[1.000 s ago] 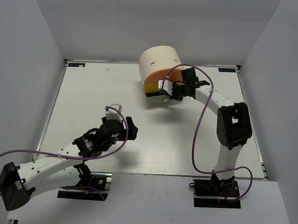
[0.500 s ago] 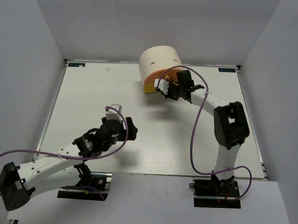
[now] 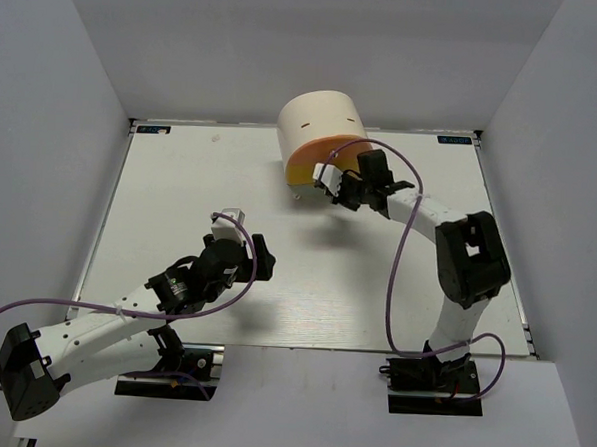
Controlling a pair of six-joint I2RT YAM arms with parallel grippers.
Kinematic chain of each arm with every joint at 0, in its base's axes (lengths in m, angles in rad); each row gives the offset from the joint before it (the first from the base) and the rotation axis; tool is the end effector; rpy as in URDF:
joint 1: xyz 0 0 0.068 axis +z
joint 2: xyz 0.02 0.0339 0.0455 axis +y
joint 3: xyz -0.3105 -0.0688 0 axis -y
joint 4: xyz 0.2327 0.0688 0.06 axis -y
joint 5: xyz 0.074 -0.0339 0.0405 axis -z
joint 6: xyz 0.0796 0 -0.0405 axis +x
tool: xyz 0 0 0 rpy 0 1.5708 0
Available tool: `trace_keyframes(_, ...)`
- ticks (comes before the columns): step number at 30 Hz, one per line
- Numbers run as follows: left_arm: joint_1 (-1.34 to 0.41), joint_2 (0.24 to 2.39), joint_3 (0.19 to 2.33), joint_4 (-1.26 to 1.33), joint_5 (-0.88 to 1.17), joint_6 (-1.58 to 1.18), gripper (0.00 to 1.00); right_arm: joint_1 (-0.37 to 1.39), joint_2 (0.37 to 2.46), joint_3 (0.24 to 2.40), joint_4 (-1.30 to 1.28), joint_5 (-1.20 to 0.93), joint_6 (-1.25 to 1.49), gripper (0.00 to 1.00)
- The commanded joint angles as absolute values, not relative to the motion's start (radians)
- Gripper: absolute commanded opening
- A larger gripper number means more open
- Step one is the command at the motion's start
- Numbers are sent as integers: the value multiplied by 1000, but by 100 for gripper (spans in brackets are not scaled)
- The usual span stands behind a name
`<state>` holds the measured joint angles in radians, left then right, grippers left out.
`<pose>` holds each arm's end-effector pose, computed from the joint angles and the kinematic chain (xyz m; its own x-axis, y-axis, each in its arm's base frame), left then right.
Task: Sort the stationery into containers
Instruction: Close the drawer in the storage box, then reset both arms
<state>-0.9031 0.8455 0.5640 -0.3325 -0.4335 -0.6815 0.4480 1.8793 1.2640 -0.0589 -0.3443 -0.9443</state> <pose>0.1338 -0.1157 0.2546 -0.5921 -0.1725 -0.7872 0.1636 0.9308 -0.3269 0.3987 0.2214 0.2310 0.1929 -0.7533 -0.6287 -0.8342 0.2114 -0.5093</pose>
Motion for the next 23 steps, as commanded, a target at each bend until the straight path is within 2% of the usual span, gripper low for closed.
trace_keyframes(1,-904,842,588,-333,-439,-690,100,443,1699,1196,-149,-478,-891,4)
trace_keyframes(2,-904,833,577,-319,-439,-690,100,445,1669,1169,-146,-517,-855,7)
trace_keyframes(3,-904,833,577,-305,-430,-690,100,445,1610,1140,-126,-538,-839,22)
trace_keyframes(4,-904,833,568,-305,-430,-690,100,440,1545,1055,-95,-551,-821,29)
trace_keyframes(5,-904,833,568,-292,-420,-690,100,440,1484,1025,-75,-561,-730,41)
trace_keyframes(6,-904,842,568,-276,-420,-690,100,440,1461,978,-14,-552,-685,65)
trace_keyframes(8,-904,851,568,-256,-410,-678,100,437,1384,937,17,-493,-537,89)
trace_keyframes(12,-904,885,586,-236,-390,-655,100,437,1348,963,-42,-323,-211,90)
trace_keyframes(18,-904,894,597,-203,-347,-608,100,426,1235,948,-49,-111,-117,90)
trace_keyframes(23,-904,885,597,-173,-301,-575,100,425,1172,928,-69,-71,-132,90)
